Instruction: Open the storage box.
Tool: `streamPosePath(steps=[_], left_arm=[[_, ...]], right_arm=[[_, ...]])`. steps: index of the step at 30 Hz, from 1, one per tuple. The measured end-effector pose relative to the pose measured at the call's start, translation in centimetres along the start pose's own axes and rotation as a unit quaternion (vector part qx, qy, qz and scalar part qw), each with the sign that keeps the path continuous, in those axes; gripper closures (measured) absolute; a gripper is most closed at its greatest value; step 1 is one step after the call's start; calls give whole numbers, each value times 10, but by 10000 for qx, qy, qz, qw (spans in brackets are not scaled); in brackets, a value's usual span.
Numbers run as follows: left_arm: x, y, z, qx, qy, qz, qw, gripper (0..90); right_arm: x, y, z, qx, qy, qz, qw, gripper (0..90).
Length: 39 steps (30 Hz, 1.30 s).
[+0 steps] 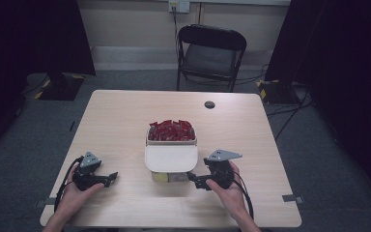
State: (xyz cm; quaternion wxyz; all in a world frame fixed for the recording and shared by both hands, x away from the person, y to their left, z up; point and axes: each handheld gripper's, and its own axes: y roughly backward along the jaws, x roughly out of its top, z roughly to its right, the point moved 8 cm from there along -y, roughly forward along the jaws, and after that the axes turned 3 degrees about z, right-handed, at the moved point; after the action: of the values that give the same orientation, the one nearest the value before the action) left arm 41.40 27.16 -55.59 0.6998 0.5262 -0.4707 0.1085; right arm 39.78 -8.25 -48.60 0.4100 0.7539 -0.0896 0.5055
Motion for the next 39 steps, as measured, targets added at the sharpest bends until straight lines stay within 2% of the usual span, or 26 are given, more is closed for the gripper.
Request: streamPosePath(steps=[9, 16, 23, 39], left_arm=[[0, 0, 0, 2, -2, 1, 10000, 144], [0, 0, 0, 1, -1, -1, 10000, 144], [0, 0, 0, 3, -1, -1, 10000, 144], [0, 0, 0, 1, -2, -1, 10000, 144]], right_arm=[[5, 5, 5, -95, -48, 105, 9999, 143], [7, 6, 5, -35, -57, 134, 9999, 143], [8, 9, 8, -26, -8, 52, 10000, 145], [26, 6, 8, 60, -61, 279, 9996, 141]])
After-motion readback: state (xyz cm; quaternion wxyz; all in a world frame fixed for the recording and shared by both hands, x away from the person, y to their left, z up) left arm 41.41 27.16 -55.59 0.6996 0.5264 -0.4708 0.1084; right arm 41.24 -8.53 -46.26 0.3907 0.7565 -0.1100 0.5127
